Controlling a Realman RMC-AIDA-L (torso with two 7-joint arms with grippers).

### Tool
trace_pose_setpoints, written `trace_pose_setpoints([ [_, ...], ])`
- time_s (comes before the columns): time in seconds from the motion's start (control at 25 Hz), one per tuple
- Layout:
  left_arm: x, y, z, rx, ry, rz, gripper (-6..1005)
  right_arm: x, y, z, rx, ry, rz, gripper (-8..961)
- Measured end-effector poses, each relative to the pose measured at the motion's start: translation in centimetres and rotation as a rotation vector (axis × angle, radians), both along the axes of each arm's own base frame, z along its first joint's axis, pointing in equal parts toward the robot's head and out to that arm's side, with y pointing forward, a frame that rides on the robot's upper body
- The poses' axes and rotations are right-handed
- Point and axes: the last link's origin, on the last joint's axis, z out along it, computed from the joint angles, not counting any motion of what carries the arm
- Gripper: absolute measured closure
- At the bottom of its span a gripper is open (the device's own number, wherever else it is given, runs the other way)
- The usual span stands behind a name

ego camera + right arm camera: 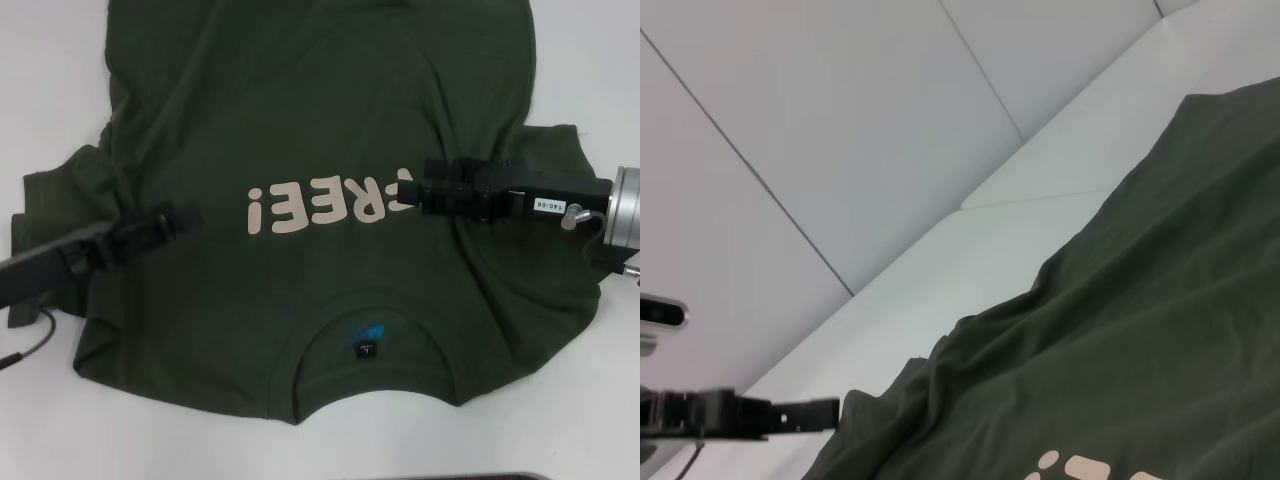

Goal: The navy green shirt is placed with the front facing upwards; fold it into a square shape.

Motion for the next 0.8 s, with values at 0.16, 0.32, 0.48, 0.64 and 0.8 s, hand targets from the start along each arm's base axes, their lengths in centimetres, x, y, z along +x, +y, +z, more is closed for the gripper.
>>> trace_pose_setpoints([
  [0.16, -0.5, 0.1, 0.8, 0.033, -0.004, 0.019, 77, 0.0, 0.0, 0.0, -0.001, 0.002, -0.006, 57],
  [0.32, -1.0, 0.4, 1.6, 0.042, 0.013, 0.028, 79, -0.1, 0.1, 0.0, -0.004, 0.009, -0.013, 57],
  [0.48, -1.5, 0.5, 2.5, 0.028, 0.049, 0.044, 81, -0.1, 0.1, 0.0, -0.010, 0.015, -0.026, 57],
  [0.64, -2.5, 0.9, 3.5, 0.021, 0.105, 0.096, 83, 0.0, 0.1, 0.0, -0.011, 0.016, -0.032, 57],
  [0.8, -3.5, 1.2, 4.8, 0.048, 0.153, 0.141, 85, 0.0, 0.1, 0.0, -0.014, 0.019, -0.040, 57],
])
